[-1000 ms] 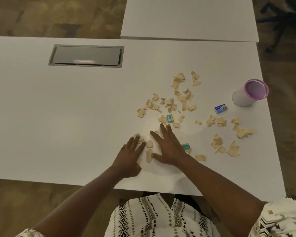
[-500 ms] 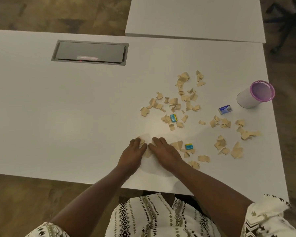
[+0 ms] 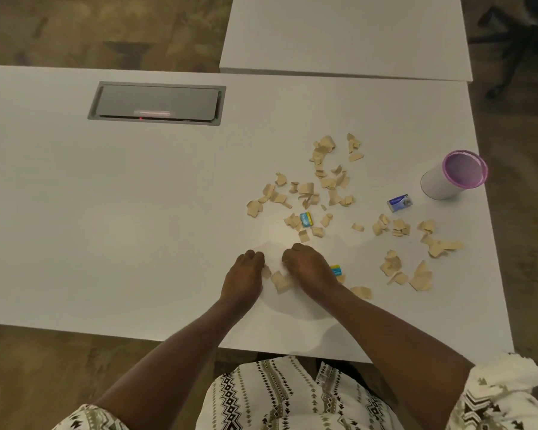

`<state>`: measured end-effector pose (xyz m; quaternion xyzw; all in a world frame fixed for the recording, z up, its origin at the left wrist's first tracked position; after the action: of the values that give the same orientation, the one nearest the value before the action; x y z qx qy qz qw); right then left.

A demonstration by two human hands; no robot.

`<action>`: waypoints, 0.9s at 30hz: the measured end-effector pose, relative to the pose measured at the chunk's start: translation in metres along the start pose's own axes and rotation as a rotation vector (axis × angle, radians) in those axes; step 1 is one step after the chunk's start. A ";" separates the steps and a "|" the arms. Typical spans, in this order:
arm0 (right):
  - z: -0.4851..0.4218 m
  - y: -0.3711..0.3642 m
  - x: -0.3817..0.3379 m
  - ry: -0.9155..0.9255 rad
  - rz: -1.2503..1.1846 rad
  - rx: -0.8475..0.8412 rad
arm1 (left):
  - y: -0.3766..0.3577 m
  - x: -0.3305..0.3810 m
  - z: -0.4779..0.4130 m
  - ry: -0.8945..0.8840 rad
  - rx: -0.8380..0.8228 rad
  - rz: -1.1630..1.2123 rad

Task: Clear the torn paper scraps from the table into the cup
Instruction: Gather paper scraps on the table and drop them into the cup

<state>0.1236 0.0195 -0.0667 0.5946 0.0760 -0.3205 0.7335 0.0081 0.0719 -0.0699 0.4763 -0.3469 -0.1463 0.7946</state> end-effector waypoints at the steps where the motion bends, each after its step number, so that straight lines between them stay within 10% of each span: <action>1: -0.001 0.010 0.011 -0.072 -0.104 0.033 | 0.004 0.001 -0.003 0.032 0.023 0.050; 11: 0.016 0.079 0.109 -0.460 -0.596 0.242 | 0.030 0.044 -0.047 0.233 0.196 0.440; 27: 0.050 0.260 0.289 -0.708 -0.745 0.717 | 0.054 0.304 -0.188 -0.073 0.180 0.609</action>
<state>0.4825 -0.1137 0.0193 0.5951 -0.0819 -0.7377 0.3082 0.3506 0.0515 0.0445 0.4133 -0.5133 0.1127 0.7437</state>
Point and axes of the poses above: each hand's wrist, its own z-axis away from the middle knuckle, its own y-axis out of the back of the hand, x = y × z, the point moved 10 cm from there along -z, towards the middle knuckle, and after that the axes turned 3 degrees about -y, right-handed, at the moved point
